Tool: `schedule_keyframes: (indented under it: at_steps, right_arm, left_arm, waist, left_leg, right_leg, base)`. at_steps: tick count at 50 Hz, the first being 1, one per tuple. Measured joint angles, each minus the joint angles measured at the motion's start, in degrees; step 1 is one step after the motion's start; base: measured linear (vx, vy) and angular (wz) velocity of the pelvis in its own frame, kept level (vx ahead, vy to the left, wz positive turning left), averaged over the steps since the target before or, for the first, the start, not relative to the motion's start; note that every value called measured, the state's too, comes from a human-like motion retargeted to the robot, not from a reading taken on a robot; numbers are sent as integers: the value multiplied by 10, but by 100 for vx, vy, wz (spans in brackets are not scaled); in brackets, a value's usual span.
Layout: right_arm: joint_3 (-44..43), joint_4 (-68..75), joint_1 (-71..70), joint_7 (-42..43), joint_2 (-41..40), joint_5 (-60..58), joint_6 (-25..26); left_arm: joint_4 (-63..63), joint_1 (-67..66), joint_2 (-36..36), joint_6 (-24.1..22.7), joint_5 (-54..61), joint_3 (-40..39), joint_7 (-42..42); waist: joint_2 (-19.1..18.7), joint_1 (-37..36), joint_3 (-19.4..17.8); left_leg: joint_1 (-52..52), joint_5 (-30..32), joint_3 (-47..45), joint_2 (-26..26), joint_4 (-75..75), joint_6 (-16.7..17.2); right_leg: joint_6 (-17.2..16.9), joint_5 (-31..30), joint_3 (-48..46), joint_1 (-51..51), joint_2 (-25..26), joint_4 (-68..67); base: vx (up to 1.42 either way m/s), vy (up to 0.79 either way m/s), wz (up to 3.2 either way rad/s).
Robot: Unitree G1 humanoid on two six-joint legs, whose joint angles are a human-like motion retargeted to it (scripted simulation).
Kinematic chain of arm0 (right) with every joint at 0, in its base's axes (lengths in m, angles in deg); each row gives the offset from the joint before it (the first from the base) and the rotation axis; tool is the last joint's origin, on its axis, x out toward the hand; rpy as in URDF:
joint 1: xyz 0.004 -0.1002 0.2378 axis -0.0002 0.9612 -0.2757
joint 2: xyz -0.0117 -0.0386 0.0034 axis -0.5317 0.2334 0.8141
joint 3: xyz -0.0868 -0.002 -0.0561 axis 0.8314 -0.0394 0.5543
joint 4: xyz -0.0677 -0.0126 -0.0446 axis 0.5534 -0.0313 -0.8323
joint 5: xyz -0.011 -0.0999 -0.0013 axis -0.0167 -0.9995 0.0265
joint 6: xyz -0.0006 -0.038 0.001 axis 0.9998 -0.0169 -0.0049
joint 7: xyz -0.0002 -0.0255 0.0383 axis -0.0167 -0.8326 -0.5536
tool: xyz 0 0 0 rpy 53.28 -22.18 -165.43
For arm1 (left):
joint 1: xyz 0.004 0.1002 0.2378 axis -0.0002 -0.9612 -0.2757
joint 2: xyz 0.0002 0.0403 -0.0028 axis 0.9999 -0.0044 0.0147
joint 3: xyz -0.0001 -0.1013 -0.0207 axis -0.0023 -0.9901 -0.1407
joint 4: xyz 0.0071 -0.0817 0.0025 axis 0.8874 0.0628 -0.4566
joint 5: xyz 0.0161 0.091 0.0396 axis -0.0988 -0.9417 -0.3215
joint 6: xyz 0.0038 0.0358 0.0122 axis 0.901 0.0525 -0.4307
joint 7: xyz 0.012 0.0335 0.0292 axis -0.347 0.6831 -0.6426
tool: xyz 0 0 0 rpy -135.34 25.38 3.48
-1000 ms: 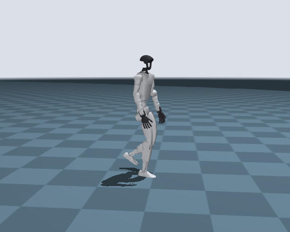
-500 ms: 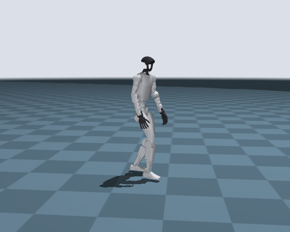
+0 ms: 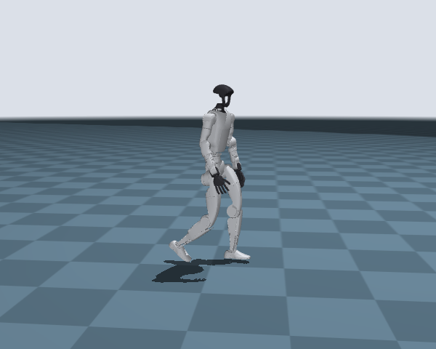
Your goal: Walk
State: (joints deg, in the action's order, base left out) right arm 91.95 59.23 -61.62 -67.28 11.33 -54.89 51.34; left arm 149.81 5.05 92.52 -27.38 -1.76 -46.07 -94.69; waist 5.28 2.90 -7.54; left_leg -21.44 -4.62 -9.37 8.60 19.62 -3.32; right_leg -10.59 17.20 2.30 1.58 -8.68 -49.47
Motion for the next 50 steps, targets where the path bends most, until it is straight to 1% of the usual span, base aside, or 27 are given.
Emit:
schedule_keyframes:
  at_steps: [3, 5, 7, 10, 13, 19, 22, 26, 30, 35, 38, 40, 43, 45, 50]
  right_arm:
    - [3, -10, -15, 3, 3, 1, -3]
    - [6, -15, -26, 5, 6, 1, -5]
    - [8, -20, -31, 6, 7, 2, -6]
    - [10, -22, -40, 7, 11, 3, -7]
    - [10, -18, -39, 8, 13, 7, -6]
    - [9, -7, -15, 13, 18, 16, -7]
    - [7, 0, -1, 15, 20, 20, -5]
    - [5, 12, 14, 17, 20, 20, 0]
    - [6, 29, 23, 19, 19, 19, 6]
    - [9, 51, 32, 27, 12, 19, 8]
    - [11, 64, 33, 33, 7, 20, 8]
    - [13, 70, 33, 36, 2, 22, 8]
    - [17, 76, 32, 38, -4, 24, 10]
    - [20, 79, 29, 38, -8, 26, 12]
    - [28, 83, 20, 31, -17, 28, 18]
  left_arm:
    - [4, -4, -1, 2, 5, -14, 7]
    - [4, -6, -3, 2, 9, -23, 11]
    - [2, -11, -6, 1, 15, -30, 16]
    - [-2, -11, -11, 0, 23, -41, 20]
    - [-8, -12, -14, -1, 33, -48, 21]
    - [-25, -10, -11, -8, 42, -46, 29]
    - [-35, -3, -7, -10, 41, -42, 36]
    - [-47, 12, -1, -11, 39, -37, 47]
    - [-56, 31, 2, -12, 42, -32, 56]
    - [-70, 47, 0, -19, 46, -19, 68]
    - [-80, 58, -8, -23, 46, -7, 71]
    - [-89, 65, -12, -25, 45, 4, 71]
    - [-102, 78, -15, -28, 45, 20, 70]
    - [-110, 87, -16, -29, 46, 30, 69]
    - [-123, 105, -16, -26, 47, 44, 69]
  waist:
    - [-8, -9, -9]
    - [-16, -13, -17]
    - [-19, -11, -24]
    - [-30, -9, -33]
    - [-38, -5, -38]
    - [-62, 2, -43]
    - [-75, 7, -43]
    - [-92, 21, -40]
    - [-107, 42, -41]
    - [-127, 71, -44]
    - [-133, 86, -48]
    - [-135, 95, -50]
    - [-133, 104, -53]
    - [-129, 107, -55]
    - [-110, 107, -63]
  left_leg:
    - [-23, 28, -8, -21, -14, 21]
    - [-36, 50, -8, -38, -24, 40]
    - [-47, 39, -13, -48, -25, 46]
    - [-62, 28, -22, -68, -16, 56]
    - [-76, -3, -32, -87, 47, 55]
    - [-82, -104, -42, -140, 282, 33]
    - [-65, -136, -35, -159, 384, 24]
    - [-23, -152, -17, -172, 478, 19]
    - [39, -138, 5, -170, 512, 33]
    - [127, -96, 40, -152, 462, 75]
    - [171, -76, 61, -138, 401, 98]
    - [195, -73, 75, -129, 354, 107]
    - [223, -81, 92, -115, 279, 110]
    - [236, -94, 99, -107, 230, 104]
    - [255, -131, 104, -81, 117, 75]
  right_leg:
    - [29, 56, -12, -8, 13, 67]
    - [47, 80, -23, -4, 23, 104]
    - [59, 95, -36, 5, 25, 124]
    - [72, 94, -50, 25, 37, 153]
    - [74, 78, -54, 46, 48, 173]
    - [73, 25, -49, 78, 84, 206]
    - [74, -4, -48, 90, 105, 223]
    - [76, -37, -52, 107, 125, 241]
    - [80, -65, -59, 119, 138, 254]
    - [85, -90, -71, 135, 151, 253]
    - [83, -108, -78, 147, 150, 254]
    - [78, -122, -83, 156, 147, 255]
    - [66, -148, -89, 170, 137, 261]
    - [56, -167, -91, 180, 127, 264]
    - [25, -226, -84, 213, 98, 270]
  base:
    - [-50, -16, -23]
    - [-52, -16, -22]
    - [-52, -15, -13]
    - [-50, -14, -13]
    - [-46, -12, -16]
    - [-39, -8, -24]
    - [-34, -5, -14]
    - [-32, -4, -2]
    - [-31, -2, 7]
    - [-31, 1, 10]
    - [-31, 5, 14]
    - [-31, 7, 17]
    - [-31, 11, 16]
    - [-31, 14, 16]
    - [-31, 18, 12]
